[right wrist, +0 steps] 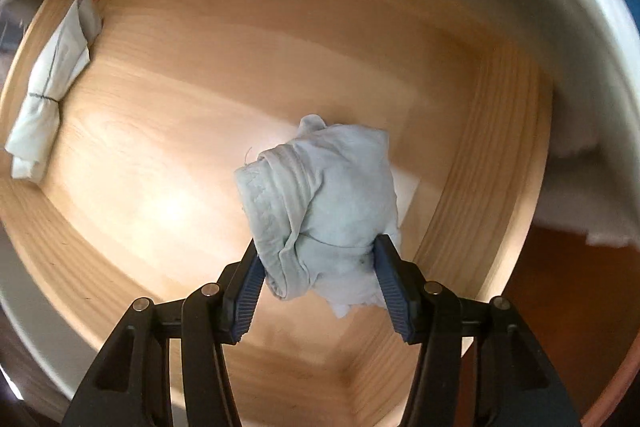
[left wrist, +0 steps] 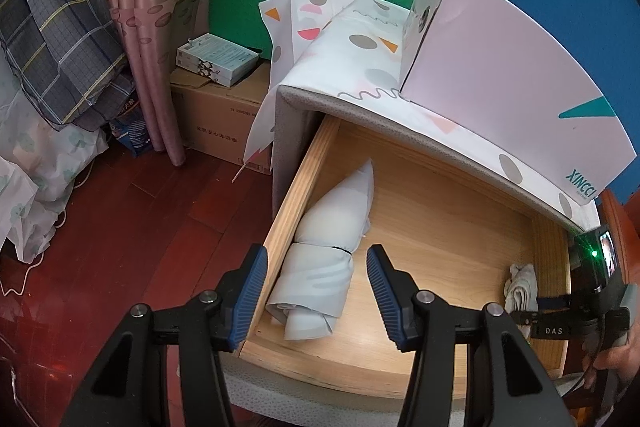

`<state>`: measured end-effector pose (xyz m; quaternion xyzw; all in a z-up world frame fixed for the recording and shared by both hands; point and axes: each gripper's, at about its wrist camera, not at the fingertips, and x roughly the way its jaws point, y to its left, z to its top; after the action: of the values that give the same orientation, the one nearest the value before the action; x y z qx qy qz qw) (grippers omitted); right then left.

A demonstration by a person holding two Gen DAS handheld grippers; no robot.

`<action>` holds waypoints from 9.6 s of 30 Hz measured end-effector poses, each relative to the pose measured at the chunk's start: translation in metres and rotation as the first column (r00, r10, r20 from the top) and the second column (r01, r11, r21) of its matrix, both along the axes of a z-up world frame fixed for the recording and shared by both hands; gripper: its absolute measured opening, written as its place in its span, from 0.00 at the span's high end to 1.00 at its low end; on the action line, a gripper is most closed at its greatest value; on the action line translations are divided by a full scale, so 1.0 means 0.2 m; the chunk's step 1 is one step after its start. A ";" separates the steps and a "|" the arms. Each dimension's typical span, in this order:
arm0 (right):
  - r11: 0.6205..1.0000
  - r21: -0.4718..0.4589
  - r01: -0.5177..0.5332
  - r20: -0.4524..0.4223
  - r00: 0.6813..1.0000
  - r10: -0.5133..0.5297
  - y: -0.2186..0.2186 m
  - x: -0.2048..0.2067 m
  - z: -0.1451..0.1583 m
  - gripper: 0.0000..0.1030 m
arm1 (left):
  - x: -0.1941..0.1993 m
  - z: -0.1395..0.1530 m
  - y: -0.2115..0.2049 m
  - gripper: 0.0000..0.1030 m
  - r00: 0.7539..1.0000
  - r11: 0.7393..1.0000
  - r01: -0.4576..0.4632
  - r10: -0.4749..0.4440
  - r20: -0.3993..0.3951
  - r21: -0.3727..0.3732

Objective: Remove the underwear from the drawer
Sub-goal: 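Lower the left gripper onto the white rolled underwear and close it, then lift the white rolled underwear with the left gripper out of the drawer, then carry the white rolled underwear into the pink box and open the left gripper, then move the open left gripper back over the drawer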

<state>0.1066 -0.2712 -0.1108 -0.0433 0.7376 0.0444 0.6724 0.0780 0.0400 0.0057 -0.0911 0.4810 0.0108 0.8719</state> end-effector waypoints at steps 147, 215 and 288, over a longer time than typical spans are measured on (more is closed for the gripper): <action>0.987 0.013 0.160 -0.039 0.987 -0.159 -0.01 -0.16 -0.03 0.36 | 0.50 -0.27 -0.32 0.69 0.745 0.945 0.326 -0.273 -0.608 -0.024; 0.987 0.012 0.160 -0.033 0.987 -0.159 0.00 -0.14 -0.03 0.35 | 0.81 1.13 -0.43 0.68 0.915 0.940 0.336 -0.342 0.216 0.064; 0.987 -0.045 0.156 -0.055 0.986 -0.159 0.01 -0.13 -0.04 0.35 | 0.13 0.11 -0.25 0.43 0.960 0.959 0.280 -0.279 -0.026 0.033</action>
<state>0.0806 -0.2684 -0.1191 0.0030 0.7589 -0.0224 0.6508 0.1041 -0.0102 0.0274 -0.0062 0.4981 -0.1026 0.8610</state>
